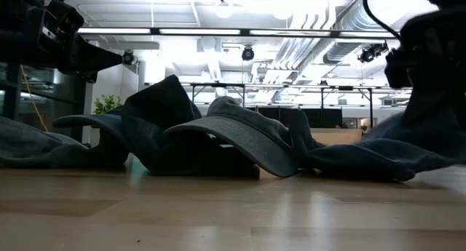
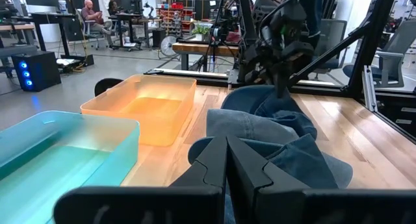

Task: Pick & Place hat
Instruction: Put the right blue cap into the orange bin

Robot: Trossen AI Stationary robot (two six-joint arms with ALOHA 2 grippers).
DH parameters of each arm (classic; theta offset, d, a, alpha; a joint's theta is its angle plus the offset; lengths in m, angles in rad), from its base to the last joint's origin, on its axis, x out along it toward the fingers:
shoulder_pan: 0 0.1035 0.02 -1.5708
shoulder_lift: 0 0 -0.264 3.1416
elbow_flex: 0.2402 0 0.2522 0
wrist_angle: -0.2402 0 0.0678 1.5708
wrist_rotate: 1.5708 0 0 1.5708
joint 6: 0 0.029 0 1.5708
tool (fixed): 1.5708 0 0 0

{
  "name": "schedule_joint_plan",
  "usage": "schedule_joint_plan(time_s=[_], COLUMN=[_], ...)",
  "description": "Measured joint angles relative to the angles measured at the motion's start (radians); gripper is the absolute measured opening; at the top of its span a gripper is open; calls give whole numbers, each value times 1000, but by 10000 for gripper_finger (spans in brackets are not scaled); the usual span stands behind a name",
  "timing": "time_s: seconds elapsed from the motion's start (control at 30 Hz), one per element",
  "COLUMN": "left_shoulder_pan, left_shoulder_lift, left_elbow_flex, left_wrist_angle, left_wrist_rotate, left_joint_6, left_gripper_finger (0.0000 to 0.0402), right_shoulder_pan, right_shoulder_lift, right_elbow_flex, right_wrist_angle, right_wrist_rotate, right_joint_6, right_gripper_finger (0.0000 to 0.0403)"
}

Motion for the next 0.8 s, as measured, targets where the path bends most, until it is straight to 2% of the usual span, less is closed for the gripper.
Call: schedule_joint_plan(time_s=[0.5,0.8], left_shoulder_pan=[0,0], left_shoulder_lift=[0,0], left_elbow_flex=[0,0], left_wrist_angle=[0,0], left_wrist_rotate=[0,0], left_joint_6=[0,0], left_gripper_finger=[1,1], right_shoulder_pan=[-19,-146], right_shoulder_lift=[0,0], right_elbow_flex=[465,715], right_wrist_angle=[-746,-1023], right_wrist_rotate=[78,85], right_joint_6=[-198,-470], right_gripper_finger=[9,9])
